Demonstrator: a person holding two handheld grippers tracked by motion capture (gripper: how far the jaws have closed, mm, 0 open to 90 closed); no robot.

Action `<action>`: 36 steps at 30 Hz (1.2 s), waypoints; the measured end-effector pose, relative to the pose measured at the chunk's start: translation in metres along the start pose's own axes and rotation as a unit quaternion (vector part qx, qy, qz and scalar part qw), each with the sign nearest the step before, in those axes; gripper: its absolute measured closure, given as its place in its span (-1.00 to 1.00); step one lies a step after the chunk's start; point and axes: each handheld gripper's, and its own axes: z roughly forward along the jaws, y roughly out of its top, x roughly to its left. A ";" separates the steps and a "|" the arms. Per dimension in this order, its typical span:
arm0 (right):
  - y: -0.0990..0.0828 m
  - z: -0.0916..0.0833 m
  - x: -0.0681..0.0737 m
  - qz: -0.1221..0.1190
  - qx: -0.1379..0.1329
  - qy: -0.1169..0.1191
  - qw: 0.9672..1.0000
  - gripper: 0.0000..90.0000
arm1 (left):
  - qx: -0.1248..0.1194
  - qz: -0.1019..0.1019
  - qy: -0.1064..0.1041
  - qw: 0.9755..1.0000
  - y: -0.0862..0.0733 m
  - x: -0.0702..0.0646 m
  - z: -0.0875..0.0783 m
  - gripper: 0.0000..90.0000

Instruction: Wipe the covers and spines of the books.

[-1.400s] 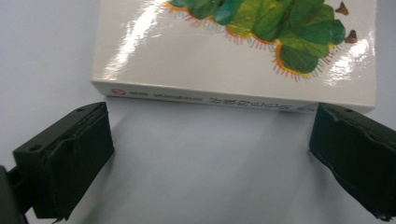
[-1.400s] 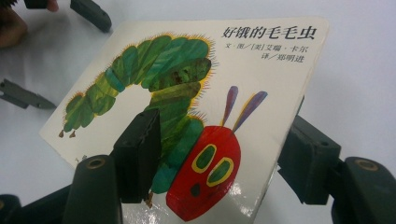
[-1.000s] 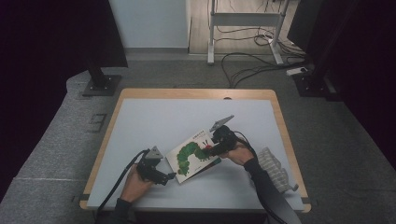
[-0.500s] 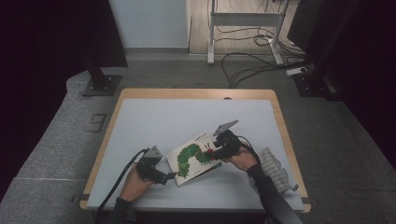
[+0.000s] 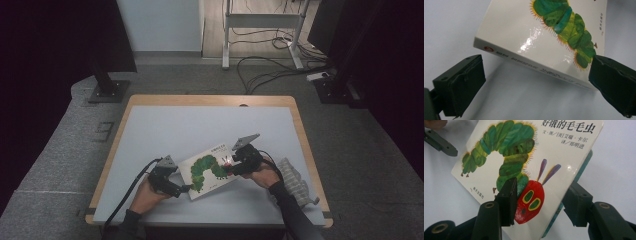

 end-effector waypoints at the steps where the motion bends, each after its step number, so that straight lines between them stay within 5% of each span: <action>1: -0.001 0.000 0.000 0.002 0.000 0.000 1.000 0.06 | 0.000 0.002 0.000 1.000 0.001 -0.001 0.001 -0.97; 24: -0.012 0.005 -0.003 0.006 0.001 -0.007 1.000 0.03 | -0.034 0.020 0.003 0.999 0.011 -0.011 -0.010 -0.35; 27: -0.011 0.004 -0.004 0.011 0.000 -0.024 1.000 -0.04 | -0.037 0.020 0.004 0.999 0.012 -0.012 -0.012 -0.26; 36: -0.002 0.014 -0.013 0.039 -0.006 -0.013 0.999 -0.32 | -0.034 0.009 0.001 0.999 0.013 -0.012 -0.014 -0.20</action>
